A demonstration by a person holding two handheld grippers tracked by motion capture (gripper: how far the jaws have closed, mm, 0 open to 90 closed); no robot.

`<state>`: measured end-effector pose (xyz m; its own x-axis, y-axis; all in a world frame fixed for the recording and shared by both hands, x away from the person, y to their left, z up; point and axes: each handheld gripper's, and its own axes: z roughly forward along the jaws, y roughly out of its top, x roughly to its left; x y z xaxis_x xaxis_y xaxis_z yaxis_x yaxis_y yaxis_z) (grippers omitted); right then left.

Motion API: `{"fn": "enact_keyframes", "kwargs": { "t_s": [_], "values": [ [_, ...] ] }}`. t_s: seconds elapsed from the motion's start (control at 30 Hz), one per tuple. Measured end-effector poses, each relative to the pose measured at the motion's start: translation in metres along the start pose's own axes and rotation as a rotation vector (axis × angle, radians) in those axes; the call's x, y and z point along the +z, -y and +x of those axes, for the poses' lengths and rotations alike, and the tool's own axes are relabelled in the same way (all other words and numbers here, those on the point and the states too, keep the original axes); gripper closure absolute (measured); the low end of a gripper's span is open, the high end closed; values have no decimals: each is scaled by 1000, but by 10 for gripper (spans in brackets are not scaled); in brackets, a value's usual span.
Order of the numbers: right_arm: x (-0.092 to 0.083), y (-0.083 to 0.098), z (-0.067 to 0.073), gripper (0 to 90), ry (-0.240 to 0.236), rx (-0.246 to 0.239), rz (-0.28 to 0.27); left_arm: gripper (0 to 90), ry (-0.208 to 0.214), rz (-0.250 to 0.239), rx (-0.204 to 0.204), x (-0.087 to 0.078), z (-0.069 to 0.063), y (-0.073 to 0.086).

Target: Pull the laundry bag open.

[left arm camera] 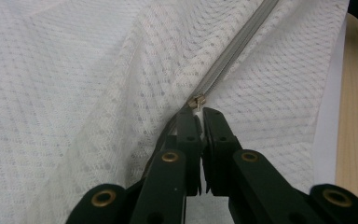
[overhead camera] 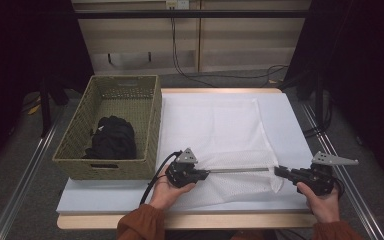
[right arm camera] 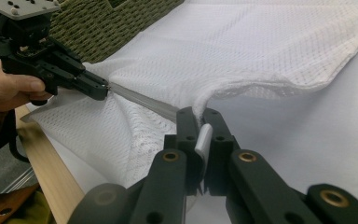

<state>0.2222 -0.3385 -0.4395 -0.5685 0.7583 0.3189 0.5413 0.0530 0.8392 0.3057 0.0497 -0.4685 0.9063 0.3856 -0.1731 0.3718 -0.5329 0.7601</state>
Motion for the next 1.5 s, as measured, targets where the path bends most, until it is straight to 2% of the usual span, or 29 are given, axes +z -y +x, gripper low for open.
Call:
{"fn": "enact_keyframes", "kwargs": {
  "t_s": [0.03,0.07,0.3,0.37,0.43,0.47,0.6,0.63,0.67,0.7,0.8,0.87,1.0,1.2,1.3,1.4,1.43,1.5],
  "values": [
    [-1,0,0,872,7,-2,0,866,7,-9,1,0,1,1],
    [-1,0,0,872,0,-3,-1,865,-4,9,12,-2,1,0],
    [0,0,1,872,0,-4,1,866,1,5,6,-1,2,4],
    [0,0,1,872,7,-6,0,866,-5,23,10,-2,3,4],
    [-1,0,0,873,6,-5,1,866,-5,21,12,-4,4,4],
    [-1,0,0,873,3,-3,0,866,-9,9,4,-3,3,5],
    [-1,0,1,872,3,2,-5,866,-11,24,13,-7,2,4],
    [-2,0,1,872,0,0,-5,866,-5,9,12,-7,1,5],
    [-2,0,1,873,-2,0,-5,865,-10,34,24,-9,1,3],
    [-2,0,1,872,-1,-1,-5,866,-14,36,25,-10,1,4],
    [-3,0,1,873,0,5,-8,866,-11,18,12,-13,3,6],
    [-3,0,1,873,6,5,-9,866,-13,32,19,-14,3,5],
    [-3,0,1,873,6,5,-10,866,-8,16,17,-13,1,7],
    [-3,1,2,872,9,1,-5,866,-16,34,29,-17,-1,7],
    [-4,1,2,873,3,2,-9,865,-9,19,19,-18,1,7],
    [-4,1,3,873,7,1,-8,865,-6,30,23,-19,2,7],
    [-3,1,3,873,7,1,-6,866,-15,7,18,-20,4,8],
    [-3,1,3,873,15,-1,-1,866,-17,0,-4,-26,8,8]
  ]
}}
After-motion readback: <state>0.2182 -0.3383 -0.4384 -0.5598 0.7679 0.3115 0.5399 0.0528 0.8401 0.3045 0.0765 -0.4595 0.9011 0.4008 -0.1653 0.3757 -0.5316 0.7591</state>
